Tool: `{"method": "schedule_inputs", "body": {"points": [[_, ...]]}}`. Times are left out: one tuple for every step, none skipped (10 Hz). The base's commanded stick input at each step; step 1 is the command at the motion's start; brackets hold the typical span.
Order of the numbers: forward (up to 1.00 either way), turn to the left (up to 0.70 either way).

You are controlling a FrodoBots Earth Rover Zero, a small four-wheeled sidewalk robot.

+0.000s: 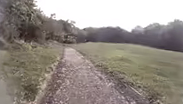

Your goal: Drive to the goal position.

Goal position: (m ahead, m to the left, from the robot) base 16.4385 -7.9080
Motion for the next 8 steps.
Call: {"method": "schedule_inputs", "body": {"points": [[1.00, 0.13], [1.00, 0.13], [1.00, 0.20], [1.00, 0.23], [1.00, 0.26], [1.00, 0.37], [1.00, 0.37], [1.00, 0.35]]}}
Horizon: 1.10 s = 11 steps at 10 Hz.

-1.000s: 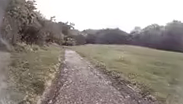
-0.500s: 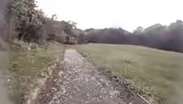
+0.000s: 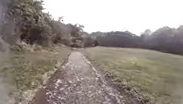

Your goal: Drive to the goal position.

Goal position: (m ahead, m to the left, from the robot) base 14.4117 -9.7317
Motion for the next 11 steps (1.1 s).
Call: {"method": "schedule_inputs", "body": {"points": [[1.00, 0.29], [1.00, 0.22], [1.00, 0.00], [1.00, 0.00], [1.00, 0.00], [1.00, 0.00], [1.00, -0.03], [1.00, -0.10], [1.00, -0.36], [1.00, -0.36], [1.00, -0.36]]}}
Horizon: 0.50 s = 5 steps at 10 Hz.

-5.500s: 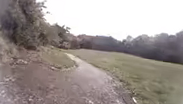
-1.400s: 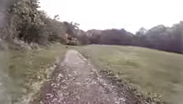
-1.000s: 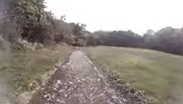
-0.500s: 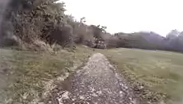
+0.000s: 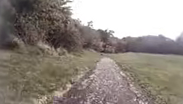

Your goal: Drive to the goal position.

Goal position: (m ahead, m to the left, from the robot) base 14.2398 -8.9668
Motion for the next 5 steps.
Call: {"method": "schedule_inputs", "body": {"points": [[1.00, -0.34], [1.00, -0.34], [1.00, -0.37], [1.00, -0.37], [1.00, -0.22]]}}
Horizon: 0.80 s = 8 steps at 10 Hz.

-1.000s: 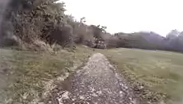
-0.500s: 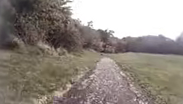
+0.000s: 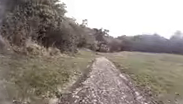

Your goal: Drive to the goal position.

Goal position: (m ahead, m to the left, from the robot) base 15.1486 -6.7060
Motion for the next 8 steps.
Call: {"method": "schedule_inputs", "body": {"points": [[1.00, -0.12], [1.00, -0.02], [1.00, 0.00], [1.00, 0.00], [1.00, 0.00], [1.00, 0.00], [1.00, 0.00], [1.00, 0.00]]}}
